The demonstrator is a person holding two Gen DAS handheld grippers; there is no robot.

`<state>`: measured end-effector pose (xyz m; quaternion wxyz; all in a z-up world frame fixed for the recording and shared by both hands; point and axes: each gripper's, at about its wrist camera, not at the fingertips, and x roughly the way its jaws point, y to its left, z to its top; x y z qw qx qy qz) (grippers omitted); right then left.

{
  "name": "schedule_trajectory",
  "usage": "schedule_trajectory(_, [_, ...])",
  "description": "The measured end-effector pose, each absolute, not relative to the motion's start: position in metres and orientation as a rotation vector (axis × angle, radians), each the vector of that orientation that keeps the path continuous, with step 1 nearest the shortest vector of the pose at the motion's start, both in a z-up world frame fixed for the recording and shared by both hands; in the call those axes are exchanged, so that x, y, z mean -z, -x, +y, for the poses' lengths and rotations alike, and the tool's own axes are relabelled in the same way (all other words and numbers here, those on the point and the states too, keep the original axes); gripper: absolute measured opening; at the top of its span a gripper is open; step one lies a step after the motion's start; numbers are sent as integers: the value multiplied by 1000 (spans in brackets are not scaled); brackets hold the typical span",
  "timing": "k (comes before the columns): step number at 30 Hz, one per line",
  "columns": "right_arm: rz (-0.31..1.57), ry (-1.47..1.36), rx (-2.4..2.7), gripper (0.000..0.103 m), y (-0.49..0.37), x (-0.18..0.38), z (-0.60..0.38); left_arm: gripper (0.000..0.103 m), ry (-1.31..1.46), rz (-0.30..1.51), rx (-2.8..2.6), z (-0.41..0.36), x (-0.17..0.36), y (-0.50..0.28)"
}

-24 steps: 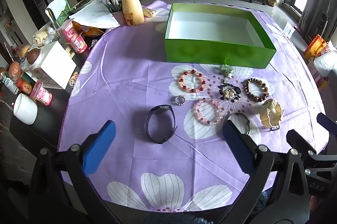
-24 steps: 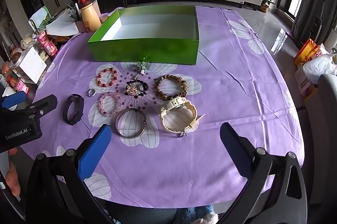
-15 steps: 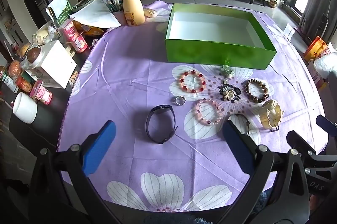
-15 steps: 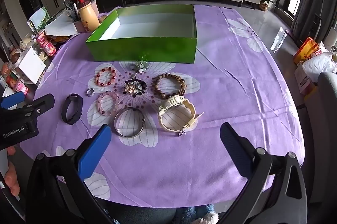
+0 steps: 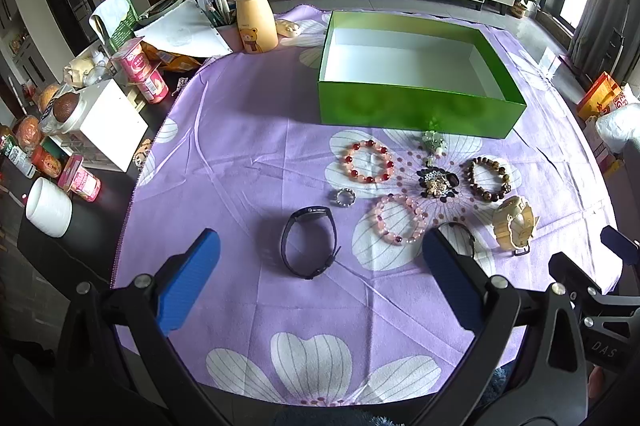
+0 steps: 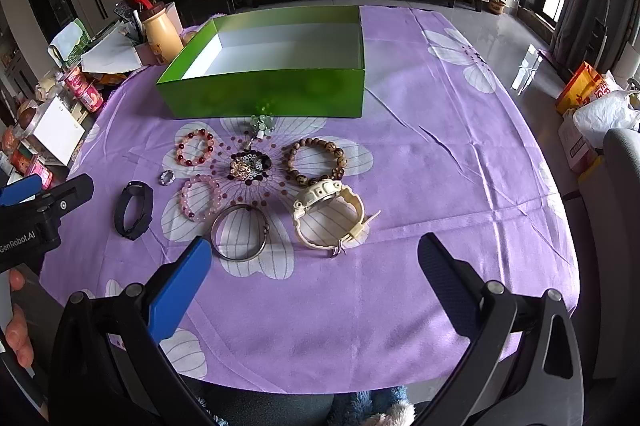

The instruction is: Organize jewelry

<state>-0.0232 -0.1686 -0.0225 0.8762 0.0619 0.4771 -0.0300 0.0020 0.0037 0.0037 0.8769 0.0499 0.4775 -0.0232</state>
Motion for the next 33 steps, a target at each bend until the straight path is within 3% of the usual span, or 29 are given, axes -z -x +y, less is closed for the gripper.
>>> schedule_trajectory(33, [988, -136, 63, 102, 23, 21, -170, 101, -111, 986, 43, 6, -5, -2])
